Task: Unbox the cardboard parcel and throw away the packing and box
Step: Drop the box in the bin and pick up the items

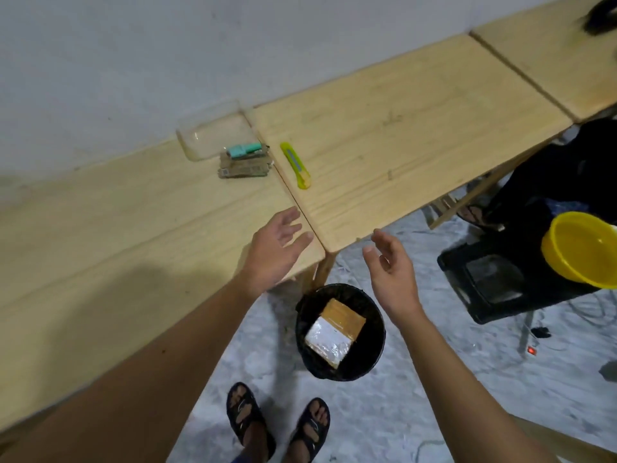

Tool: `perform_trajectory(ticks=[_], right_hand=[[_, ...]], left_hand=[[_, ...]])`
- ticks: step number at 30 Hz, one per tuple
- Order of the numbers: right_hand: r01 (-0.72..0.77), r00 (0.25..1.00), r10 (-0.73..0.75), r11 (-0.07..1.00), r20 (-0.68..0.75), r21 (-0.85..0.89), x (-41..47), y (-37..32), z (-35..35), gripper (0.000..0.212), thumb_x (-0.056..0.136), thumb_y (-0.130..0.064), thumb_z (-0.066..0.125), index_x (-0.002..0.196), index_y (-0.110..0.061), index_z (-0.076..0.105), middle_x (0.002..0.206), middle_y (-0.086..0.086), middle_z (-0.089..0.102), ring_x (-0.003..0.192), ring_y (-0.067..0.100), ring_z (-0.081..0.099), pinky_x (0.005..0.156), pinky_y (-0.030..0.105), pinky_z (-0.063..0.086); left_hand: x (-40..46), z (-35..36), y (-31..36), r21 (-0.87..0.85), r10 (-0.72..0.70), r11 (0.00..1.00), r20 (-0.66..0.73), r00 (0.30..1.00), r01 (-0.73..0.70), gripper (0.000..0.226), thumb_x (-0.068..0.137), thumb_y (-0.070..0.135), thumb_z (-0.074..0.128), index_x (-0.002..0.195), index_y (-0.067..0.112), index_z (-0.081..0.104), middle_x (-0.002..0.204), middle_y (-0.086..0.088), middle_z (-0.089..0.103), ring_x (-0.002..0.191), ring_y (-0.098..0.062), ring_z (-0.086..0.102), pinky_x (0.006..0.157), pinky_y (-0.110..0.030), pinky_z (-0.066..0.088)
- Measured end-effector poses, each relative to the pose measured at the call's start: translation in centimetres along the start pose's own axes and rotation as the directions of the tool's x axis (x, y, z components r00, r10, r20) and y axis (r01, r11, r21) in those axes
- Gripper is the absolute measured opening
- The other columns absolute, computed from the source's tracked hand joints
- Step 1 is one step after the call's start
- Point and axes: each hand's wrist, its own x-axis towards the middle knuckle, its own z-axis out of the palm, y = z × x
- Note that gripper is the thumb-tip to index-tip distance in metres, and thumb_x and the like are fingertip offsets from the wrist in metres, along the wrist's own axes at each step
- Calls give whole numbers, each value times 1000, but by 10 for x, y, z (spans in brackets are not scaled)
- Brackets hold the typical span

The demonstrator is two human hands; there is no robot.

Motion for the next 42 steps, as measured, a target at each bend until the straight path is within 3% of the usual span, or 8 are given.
perform_trajectory(ticks=[9, 12, 17, 21, 25, 31, 39, 42], right_hand=[[188, 961, -173, 981, 217, -50, 64, -59, 99, 48, 99, -35, 68, 143, -25, 54, 145, -7, 59, 137, 8, 52, 118, 33, 41], [272, 926, -229, 956, 299, -110, 90, -73, 130, 54, 96, -34, 72, 145, -23, 53, 146, -8, 57, 136, 7, 51, 117, 28, 39], [482, 852, -382, 838, 358, -254, 149, -91, 177, 65, 85, -30, 83, 142, -18, 55, 141, -6, 54, 122, -4, 46, 104, 7, 33], [599, 781, -411, 705, 470, -380, 192, -101, 203, 77, 82, -37, 83, 147, -16, 48, 154, 4, 46, 141, 21, 45, 117, 35, 39], [631, 757, -372, 631, 538, -451, 216, -101, 217, 82, 78, -46, 82, 147, -19, 48, 147, 1, 49, 134, 20, 50, 112, 39, 44], [694, 711, -364, 504, 602, -514, 230, -92, 226, 86, 68, -47, 88, 143, -19, 55, 127, 0, 54, 116, 24, 49, 95, 33, 42], [688, 704, -347, 547, 619, -476, 231, -101, 226, 69, 67, -45, 87, 128, -25, 63, 112, -9, 58, 105, 9, 50, 84, 26, 44], [702, 689, -340, 531, 640, -474, 222, -105, 226, 69, 66, -46, 89, 126, -23, 64, 111, -11, 60, 101, 5, 50, 76, 10, 37]], left_hand=[[32, -143, -20, 247, 124, 967, -255, 959, -59, 55, 93, 23, 76, 143, 13, 55, 141, -3, 64, 132, -18, 60, 113, -36, 46], [47, -182, -42, 485, 226, 872, -290, 930, -61, 56, 92, 22, 77, 142, 6, 56, 143, -11, 62, 134, -25, 59, 113, -38, 46], [71, -221, -83, 731, 262, 682, -247, 933, 2, 71, 93, 43, 59, 146, -3, 49, 161, -22, 40, 157, -37, 24, 125, -49, 28], [86, -230, -94, 767, 105, 629, -241, 965, 123, 81, 97, 46, 46, 160, 1, 24, 173, -17, 5, 161, -29, -6, 129, -38, -2], [89, -227, -109, 843, 181, 527, -233, 955, 106, 89, 93, 55, 27, 162, 0, 18, 173, -18, 5, 162, -26, -5, 131, -40, 0], [90, -226, -111, 864, 206, 491, -238, 949, 110, 88, 95, 55, 29, 163, 1, 14, 174, -15, 2, 162, -25, -4, 131, -42, 3], [90, -226, -112, 879, 210, 462, -237, 949, 117, 88, 95, 54, 29, 162, -1, 13, 174, -16, 2, 162, -25, -5, 131, -41, 1], [90, -226, -111, 879, 206, 461, -238, 949, 121, 89, 95, 54, 28, 163, 0, 11, 174, -15, 0, 162, -24, -8, 131, -38, -3]])
